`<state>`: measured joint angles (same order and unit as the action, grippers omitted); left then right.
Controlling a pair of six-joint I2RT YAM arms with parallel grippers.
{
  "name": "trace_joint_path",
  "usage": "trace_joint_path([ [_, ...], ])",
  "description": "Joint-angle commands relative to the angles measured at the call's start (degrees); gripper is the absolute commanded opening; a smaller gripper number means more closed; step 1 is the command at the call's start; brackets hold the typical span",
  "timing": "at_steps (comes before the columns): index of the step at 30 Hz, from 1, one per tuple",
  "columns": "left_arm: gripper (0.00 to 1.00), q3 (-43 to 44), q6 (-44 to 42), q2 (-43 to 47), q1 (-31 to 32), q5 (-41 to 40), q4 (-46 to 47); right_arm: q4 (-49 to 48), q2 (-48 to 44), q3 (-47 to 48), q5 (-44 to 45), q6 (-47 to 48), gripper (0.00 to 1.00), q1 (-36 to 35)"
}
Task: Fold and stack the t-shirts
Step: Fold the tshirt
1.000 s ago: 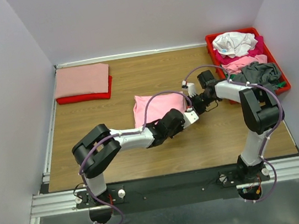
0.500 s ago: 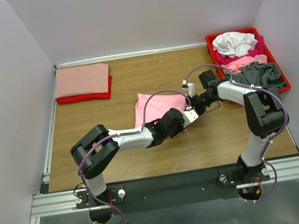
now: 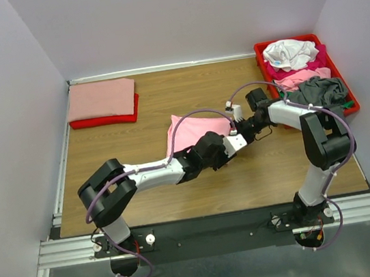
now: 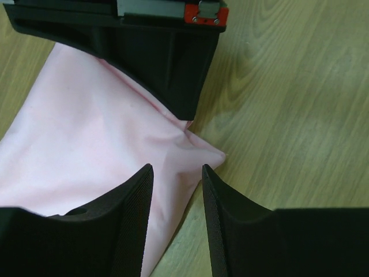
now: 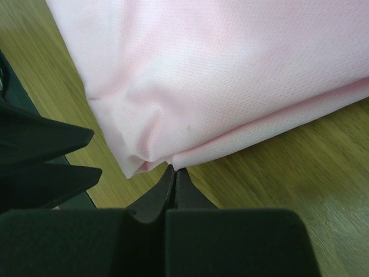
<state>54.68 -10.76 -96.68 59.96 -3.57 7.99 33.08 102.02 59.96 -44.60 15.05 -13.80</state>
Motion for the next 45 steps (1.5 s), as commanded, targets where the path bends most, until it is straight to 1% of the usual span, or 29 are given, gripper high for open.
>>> trace_joint_path([
  [1,0.47,0.3,1.9,-1.7,-0.2,5.7,2.3,2.1,1.9,-0.9,-0.5,0.8,0.0,0.3],
  [9,0.47,1.8,3.7,-4.0,-0.3,4.1,3.0,2.3,2.0,-0.9,-1.5,1.3,0.0,0.3],
  [10,0.46,2.0,3.7,-4.4,-0.2,4.1,3.0,2.3,1.8,-0.9,-1.8,1.3,0.0,0.4],
  [13,0.38,3.1,3.9,-5.6,-0.3,4.0,2.6,2.3,1.6,-1.0,-2.3,1.4,0.0,0.3],
  [14,0.27,3.6,4.0,-6.2,-0.3,4.2,2.5,2.4,1.8,-1.0,-2.5,1.4,0.0,0.3],
  [17,0.0,4.3,4.4,-6.7,-0.4,4.5,1.9,2.4,1.9,-1.0,-3.4,1.3,0.0,0.3],
  [25,0.0,6.0,5.6,-5.8,-0.8,4.5,2.6,3.7,2.0,-0.7,-4.9,1.4,0.0,0.3],
  [31,0.0,5.2,6.6,-4.4,-2.7,6.0,4.2,8.6,3.4,1.2,-4.4,4.5,0.0,0.3],
  [34,0.0,5.4,6.6,-4.6,-3.0,7.0,4.3,12.2,5.7,3.0,-5.7,7.2,0.0,0.4],
  [35,0.0,5.4,6.7,-5.0,-3.0,7.2,4.4,14.7,6.4,3.7,-6.1,8.1,0.01,0.3],
  [38,0.0,5.4,7.2,-6.0,-3.0,8.9,5.2,16.0,7.8,4.6,-7.0,9.3,0.0,0.3],
  [39,0.0,5.4,7.3,-6.1,-3.0,10.2,5.3,16.0,7.9,4.6,-6.8,9.6,0.02,0.3],
  [40,0.0,5.4,7.6,-6.5,-3.0,10.5,5.6,15.6,7.8,4.5,-6.6,9.6,0.06,0.4],
  [42,0.0,5.1,7.9,-6.5,-3.0,12.1,6.0,15.3,8.0,4.5,-6.4,9.6,0.18,0.3],
  [43,0.0,4.4,8.2,-6.3,-3.0,12.6,6.7,15.3,7.9,4.5,-6.0,9.6,0.33,0.4],
  [44,0.03,4.0,8.3,-6.2,-2.9,13.4,7.0,15.3,7.8,4.5,-5.5,9.7,0.36,0.4],
  [45,0.12,3.3,8.5,-6.3,-3.0,14.5,7.2,15.4,6.9,4.6,-4.8,9.7,0.38,0.4],
])
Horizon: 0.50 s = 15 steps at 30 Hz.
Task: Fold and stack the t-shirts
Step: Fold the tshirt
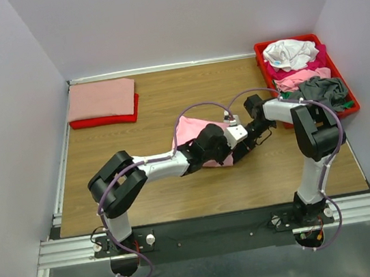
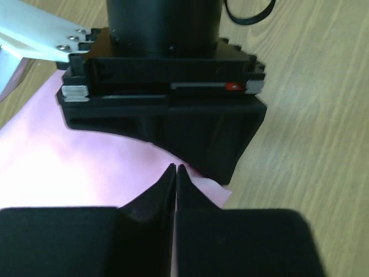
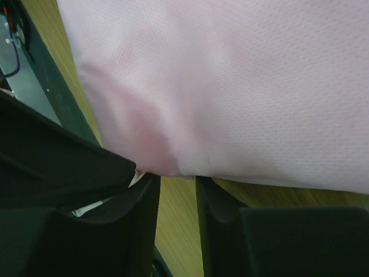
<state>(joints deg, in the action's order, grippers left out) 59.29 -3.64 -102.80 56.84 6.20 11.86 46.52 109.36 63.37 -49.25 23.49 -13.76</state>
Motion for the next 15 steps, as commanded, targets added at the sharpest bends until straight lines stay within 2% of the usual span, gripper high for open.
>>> trace_joint_path([
  [1,0.2,-1.5,1.4,-0.3,0.2,5.3,3.5,2.0,-1.1,1.5,2.2,1.4,0.4,0.7],
  [2,0.2,-1.9,1.6,-0.5,0.1,6.1,3.8,2.1,-2.0,1.8,3.7,1.3,0.41,0.9],
  [3,0.29,-2.6,1.7,-0.7,0.1,7.4,4.3,2.1,-3.7,2.1,5.2,1.2,0.44,1.3],
  [6,0.4,-4.1,2.1,-1.8,0.2,10.0,5.5,2.3,-6.4,3.0,11.0,1.2,0.51,2.9],
  [10,0.62,-5.3,2.8,-2.4,0.1,10.5,7.7,2.3,-8.2,5.2,14.8,1.6,0.53,5.5],
  [14,0.65,-7.8,3.5,2.4,0.1,5.7,10.8,1.6,-5.6,8.7,13.0,0.1,0.55,7.4],
  [15,0.66,-8.7,5.1,6.3,-0.2,3.4,11.6,0.0,-4.2,9.4,12.7,-0.9,0.55,7.3],
])
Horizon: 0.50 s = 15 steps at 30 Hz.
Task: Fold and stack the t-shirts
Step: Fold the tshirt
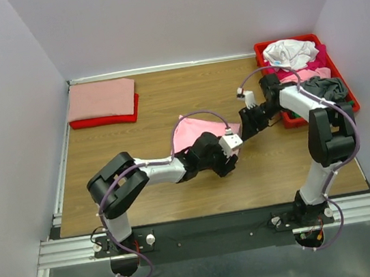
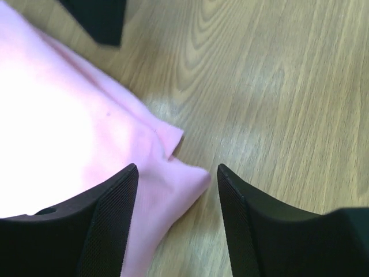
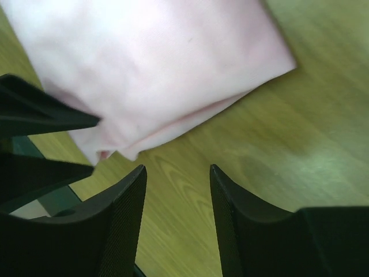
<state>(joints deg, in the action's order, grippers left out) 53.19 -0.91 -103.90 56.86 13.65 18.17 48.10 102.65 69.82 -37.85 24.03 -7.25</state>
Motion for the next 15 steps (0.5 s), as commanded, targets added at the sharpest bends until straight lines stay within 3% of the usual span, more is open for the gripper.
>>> trace_joint_path([
  [1,0.67,-4.1,3.2,9.5,-0.5,-5.0,6.6,-2.7,3.3,3.6,1.2,-4.2,0.56,0.9],
  [5,0.72,-8.4,6.3,23.0,-2.2,-11.4,7.2,-8.4,6.5,7.2,0.7,-10.0,0.57,0.9],
  [9,0.98,-16.4,15.7,35.9,-5.0,-24.9,6.3,-10.3,10.1,10.1,2.6,-13.5,0.61,0.8],
  [15,0.98,-32.3,30.6,55.3,-12.4,-19.6,5.6,-11.4,14.1,11.9,3.4,-15.1,0.61,0.8],
])
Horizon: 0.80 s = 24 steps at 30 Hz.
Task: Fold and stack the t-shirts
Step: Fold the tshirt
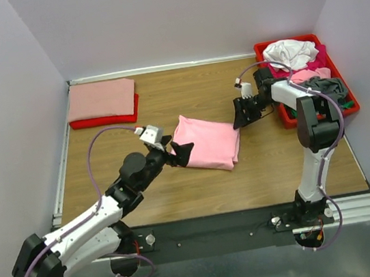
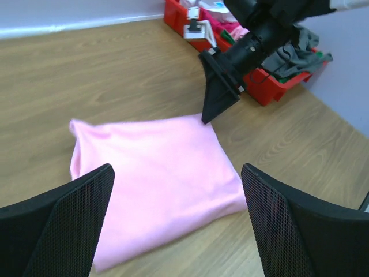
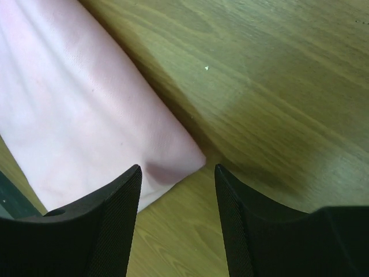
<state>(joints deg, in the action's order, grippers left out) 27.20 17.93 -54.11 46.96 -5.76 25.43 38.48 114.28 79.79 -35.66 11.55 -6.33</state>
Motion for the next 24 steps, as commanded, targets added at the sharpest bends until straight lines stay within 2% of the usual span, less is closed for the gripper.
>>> trace_joint_path([
  [1,0.98,-9.5,14.1,6.7,-3.0,1.2,-1.3,-1.8,2.9,2.0,0.6,-2.8,0.6,0.0],
  [3,0.98,-12.4,19.6,8.8,-3.9,4.1,0.2,-1.8,3.9,2.1,-1.1,-2.9,0.58,-0.1],
  [6,0.95,-16.7,22.5,7.6,-4.4,5.5,4.6,-1.7,4.6,2.3,-2.7,-2.8,0.44,0.0],
  [7,0.94,-17.7,22.6,6.7,-4.7,7.5,6.2,-1.7,4.9,2.5,-2.8,-2.8,0.3,0.0],
  [9,0.9,-17.6,22.6,2.4,-5.6,10.7,10.0,-1.6,5.6,3.5,-2.9,-2.1,0.16,0.0],
  [10,0.87,-16.5,21.4,0.7,-6.7,12.1,11.5,-1.7,6.0,5.0,-2.3,-1.2,0.05,0.0],
  [11,0.81,-15.5,20.7,-3.0,-7.1,14.7,11.6,-1.7,7.3,5.9,-2.0,-0.8,0.01,0.0],
  [14,0.75,-11.8,18.1,-8.5,-9.0,18.8,12.0,-1.7,9.6,8.9,-3.0,-0.1,0.0,0.0],
  [18,0.75,-8.0,16.6,-11.5,-10.3,20.3,12.4,-1.4,12.5,14.1,-4.5,-0.1,0.01,-0.2],
  [19,0.75,-6.1,16.3,-12.6,-11.0,20.3,12.3,-1.2,12.9,14.8,-4.2,0.0,0.08,-0.1],
  [21,0.75,-4.0,16.3,-14.4,-11.9,21.0,12.3,-1.1,12.5,15.8,-3.0,0.5,0.16,-0.1],
  [22,0.75,-1.3,16.3,-16.5,-12.8,21.5,12.4,-1.0,11.2,17.0,-0.4,1.5,0.26,-0.1],
  [23,0.74,0.1,16.3,-17.9,-13.2,21.9,12.4,-1.0,9.8,17.2,1.3,2.2,0.32,-0.2],
  [24,0.7,1.7,16.4,-19.4,-13.7,23.1,12.4,-0.9,8.3,17.3,2.8,3.1,0.37,-0.1],
])
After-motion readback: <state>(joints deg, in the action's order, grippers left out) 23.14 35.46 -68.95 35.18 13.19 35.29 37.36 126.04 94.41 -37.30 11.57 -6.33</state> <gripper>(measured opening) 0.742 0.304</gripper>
